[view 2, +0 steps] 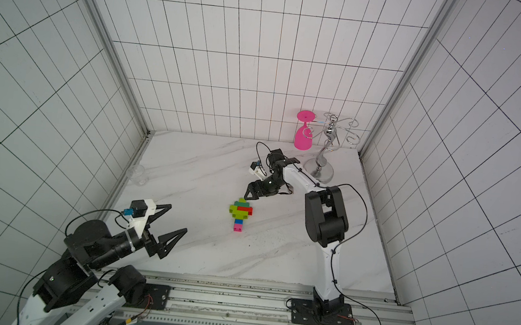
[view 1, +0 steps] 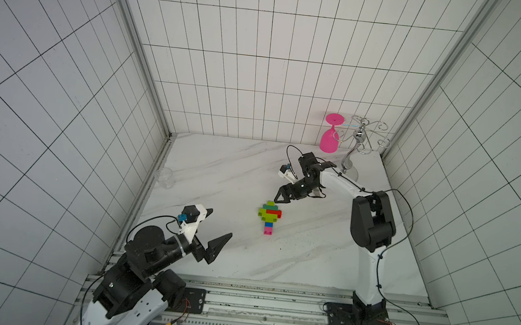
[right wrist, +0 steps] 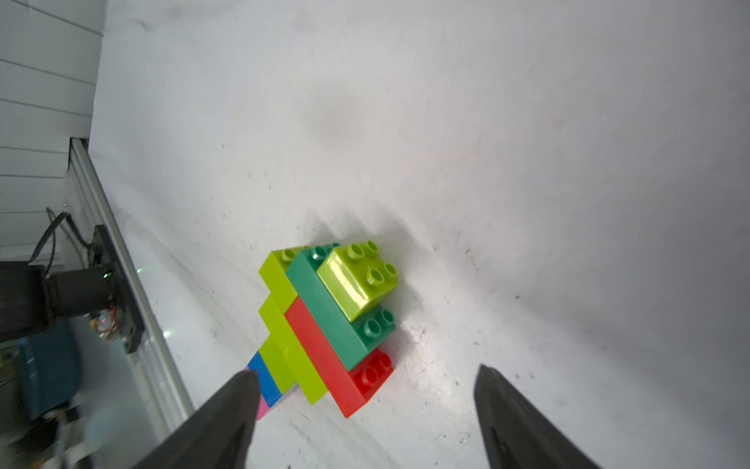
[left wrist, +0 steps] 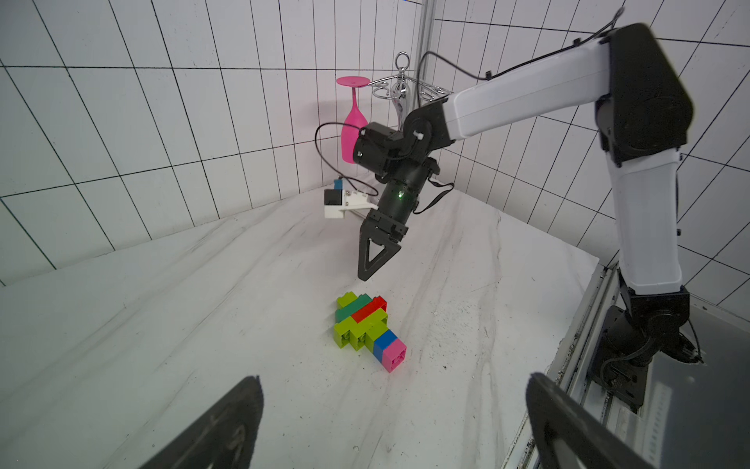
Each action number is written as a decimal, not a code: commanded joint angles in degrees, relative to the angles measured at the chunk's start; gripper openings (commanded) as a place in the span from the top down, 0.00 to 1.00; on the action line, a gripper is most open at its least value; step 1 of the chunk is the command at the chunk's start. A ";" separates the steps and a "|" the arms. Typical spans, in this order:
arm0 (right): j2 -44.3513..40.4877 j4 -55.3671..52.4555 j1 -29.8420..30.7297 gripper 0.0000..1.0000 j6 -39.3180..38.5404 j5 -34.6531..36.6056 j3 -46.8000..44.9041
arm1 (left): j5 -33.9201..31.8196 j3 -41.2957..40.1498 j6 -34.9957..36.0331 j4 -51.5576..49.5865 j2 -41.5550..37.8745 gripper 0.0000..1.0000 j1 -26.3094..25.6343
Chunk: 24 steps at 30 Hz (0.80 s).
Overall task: Assemble a spoon with lego
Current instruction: Adjust the lego brick at the center of the board, then reset both arms
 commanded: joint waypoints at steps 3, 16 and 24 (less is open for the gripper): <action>-20.79 21.97 0.16 0.01 6.62 21.90 -20.97 | -2.40 0.41 -0.39 0.13 -0.75 0.01 -0.29; -54.03 67.31 -15.50 0.02 5.28 52.59 -70.84 | -9.67 2.02 -6.38 5.85 8.67 0.01 3.26; -39.17 90.19 -25.70 0.01 16.48 48.10 -74.34 | -27.16 -0.82 -6.27 31.49 26.25 0.01 4.27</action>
